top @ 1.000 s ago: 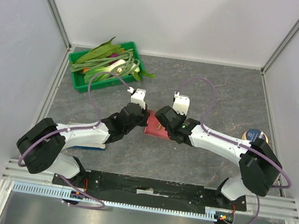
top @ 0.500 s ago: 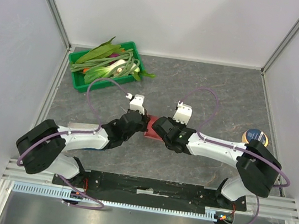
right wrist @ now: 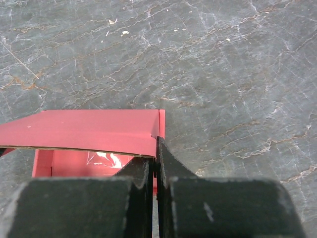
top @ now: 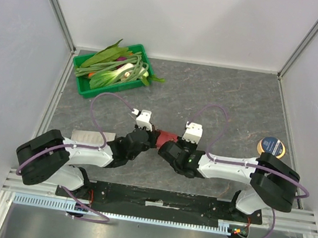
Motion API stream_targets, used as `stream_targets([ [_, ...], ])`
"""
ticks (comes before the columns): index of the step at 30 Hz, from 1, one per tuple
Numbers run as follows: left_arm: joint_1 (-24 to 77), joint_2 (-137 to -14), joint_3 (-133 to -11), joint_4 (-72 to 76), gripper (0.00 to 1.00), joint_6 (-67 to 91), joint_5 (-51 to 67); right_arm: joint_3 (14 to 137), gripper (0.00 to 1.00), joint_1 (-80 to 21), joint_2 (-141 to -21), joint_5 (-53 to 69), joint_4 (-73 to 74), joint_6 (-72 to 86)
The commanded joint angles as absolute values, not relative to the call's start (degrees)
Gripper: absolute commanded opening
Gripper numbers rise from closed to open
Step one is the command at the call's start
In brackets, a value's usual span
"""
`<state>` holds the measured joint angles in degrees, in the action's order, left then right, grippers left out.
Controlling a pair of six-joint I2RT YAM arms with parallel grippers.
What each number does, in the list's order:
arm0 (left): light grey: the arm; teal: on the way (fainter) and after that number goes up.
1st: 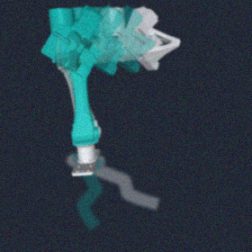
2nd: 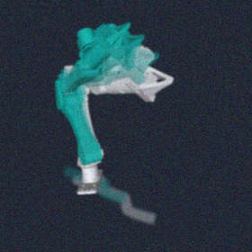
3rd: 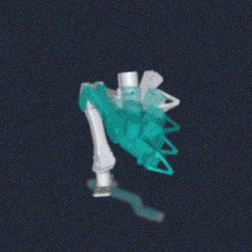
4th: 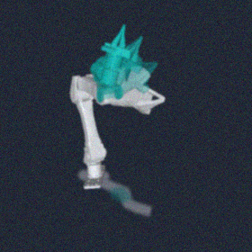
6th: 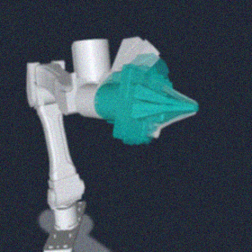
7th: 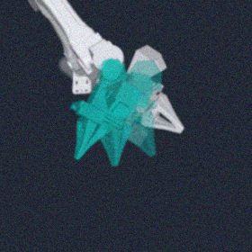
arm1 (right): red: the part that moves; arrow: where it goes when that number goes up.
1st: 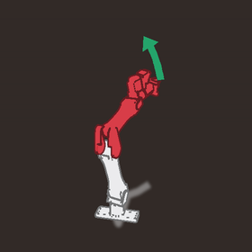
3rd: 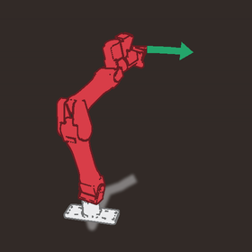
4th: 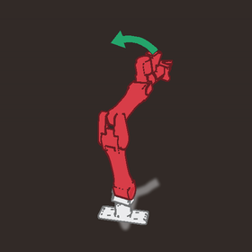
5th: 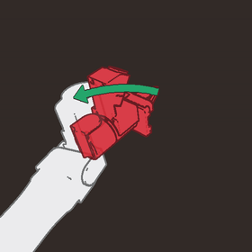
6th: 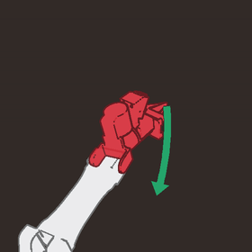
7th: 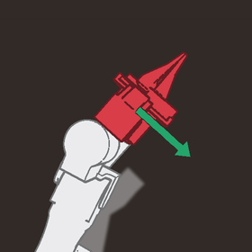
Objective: Fold the paper box
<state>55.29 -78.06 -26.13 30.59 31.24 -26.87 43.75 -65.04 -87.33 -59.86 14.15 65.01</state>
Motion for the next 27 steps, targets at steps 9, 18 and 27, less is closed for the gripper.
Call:
stream_targets([
  [9,60.2,-80.9,-21.1,39.7,0.02,33.1,-32.3,33.2,0.03,-67.6,-87.0,-69.1,-1.9,67.7],
  [18,61.8,-83.2,-17.0,45.8,0.02,33.4,-34.0,30.9,0.09,-68.8,-87.4,-66.6,-1.0,69.2],
  [27,64.5,-85.8,-17.0,46.8,0.02,32.6,-38.0,31.6,0.45,-72.2,-79.8,-65.0,13.4,70.0],
])
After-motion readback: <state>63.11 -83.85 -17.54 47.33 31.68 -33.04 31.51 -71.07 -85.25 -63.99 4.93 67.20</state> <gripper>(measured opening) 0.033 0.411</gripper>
